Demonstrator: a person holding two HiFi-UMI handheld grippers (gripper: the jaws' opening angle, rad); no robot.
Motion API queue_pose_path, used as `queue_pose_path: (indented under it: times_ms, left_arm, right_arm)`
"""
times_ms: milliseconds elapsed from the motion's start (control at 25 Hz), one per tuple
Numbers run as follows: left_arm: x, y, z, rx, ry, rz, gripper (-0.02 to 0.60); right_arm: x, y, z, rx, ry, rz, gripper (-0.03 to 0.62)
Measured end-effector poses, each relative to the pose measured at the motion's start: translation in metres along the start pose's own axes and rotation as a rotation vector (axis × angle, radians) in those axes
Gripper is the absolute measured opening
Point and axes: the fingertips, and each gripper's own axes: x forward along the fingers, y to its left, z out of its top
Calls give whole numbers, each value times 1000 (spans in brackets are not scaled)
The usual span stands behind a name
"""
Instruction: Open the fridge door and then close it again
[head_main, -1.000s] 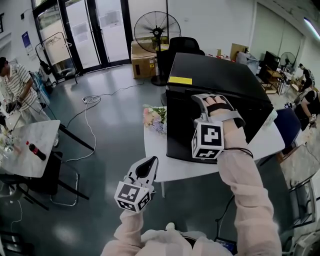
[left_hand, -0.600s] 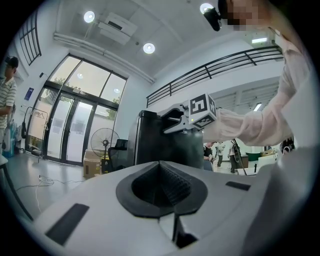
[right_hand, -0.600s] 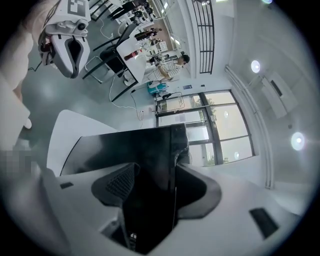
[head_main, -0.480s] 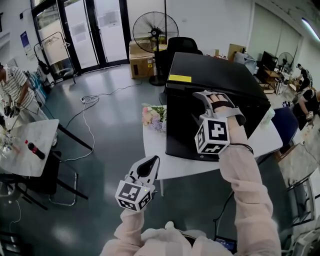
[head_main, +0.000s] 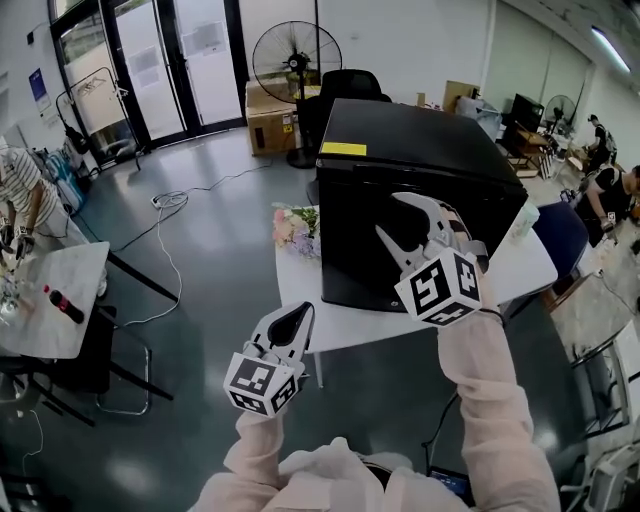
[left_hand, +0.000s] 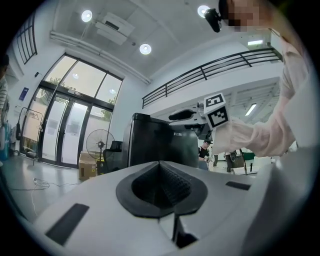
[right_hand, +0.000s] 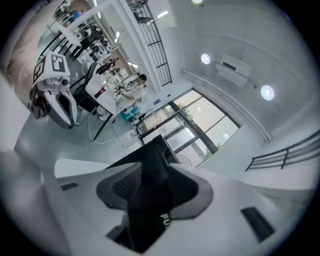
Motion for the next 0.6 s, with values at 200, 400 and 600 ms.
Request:
queue_pose_path:
  times_ms: [200, 400, 600]
  left_arm:
    - [5, -8, 1, 5, -1, -27, 11]
    - [8, -19, 1, 2, -9, -49, 11]
    - [8, -31, -8, -11, 4, -66, 11]
  right_arm:
    - [-32, 12, -5, 172, -69, -73, 69]
    - [-62, 40, -21, 349, -103, -72, 57]
    - [-87, 76, -47, 537, -82, -50, 32]
